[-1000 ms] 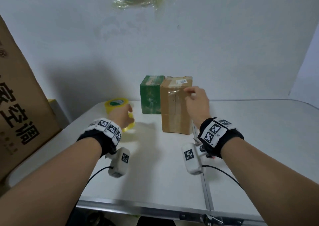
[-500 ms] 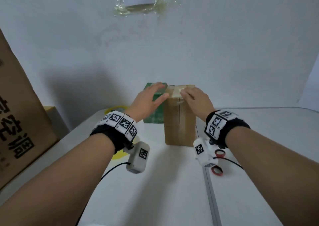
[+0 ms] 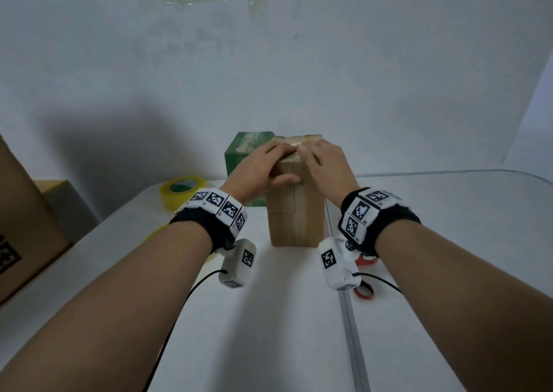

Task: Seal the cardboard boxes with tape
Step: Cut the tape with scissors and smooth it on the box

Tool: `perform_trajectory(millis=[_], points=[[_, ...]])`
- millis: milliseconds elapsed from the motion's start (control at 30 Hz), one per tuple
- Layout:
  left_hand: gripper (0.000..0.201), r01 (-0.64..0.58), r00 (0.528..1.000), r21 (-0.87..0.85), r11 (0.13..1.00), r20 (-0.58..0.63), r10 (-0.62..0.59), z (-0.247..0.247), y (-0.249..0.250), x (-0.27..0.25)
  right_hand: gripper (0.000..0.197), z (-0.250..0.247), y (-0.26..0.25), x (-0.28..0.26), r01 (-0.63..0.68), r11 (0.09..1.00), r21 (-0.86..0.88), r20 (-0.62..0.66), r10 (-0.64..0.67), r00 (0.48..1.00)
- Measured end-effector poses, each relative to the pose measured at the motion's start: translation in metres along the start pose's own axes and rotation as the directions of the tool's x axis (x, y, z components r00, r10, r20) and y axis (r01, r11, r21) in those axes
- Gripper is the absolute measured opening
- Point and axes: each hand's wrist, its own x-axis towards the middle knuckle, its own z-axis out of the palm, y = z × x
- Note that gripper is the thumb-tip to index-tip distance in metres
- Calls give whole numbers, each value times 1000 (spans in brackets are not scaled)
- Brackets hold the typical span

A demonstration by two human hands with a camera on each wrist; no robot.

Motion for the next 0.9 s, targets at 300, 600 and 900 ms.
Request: perform_trajectory(millis=[300,600,900], points=[[99,-80,995,108,991,63,73,2,-8,-18,69,5,9,-4,-101,994,-31,101,103,990],[96,328,943,-186,926,119,-310,-13,17,-22,91,-13,0,-21,-34,987,-154,266,74,961],[67,423,906,-496,758,255,-339,-14,55,-36,106,-51,-31,-27,-460,887,-24,101,460,882]])
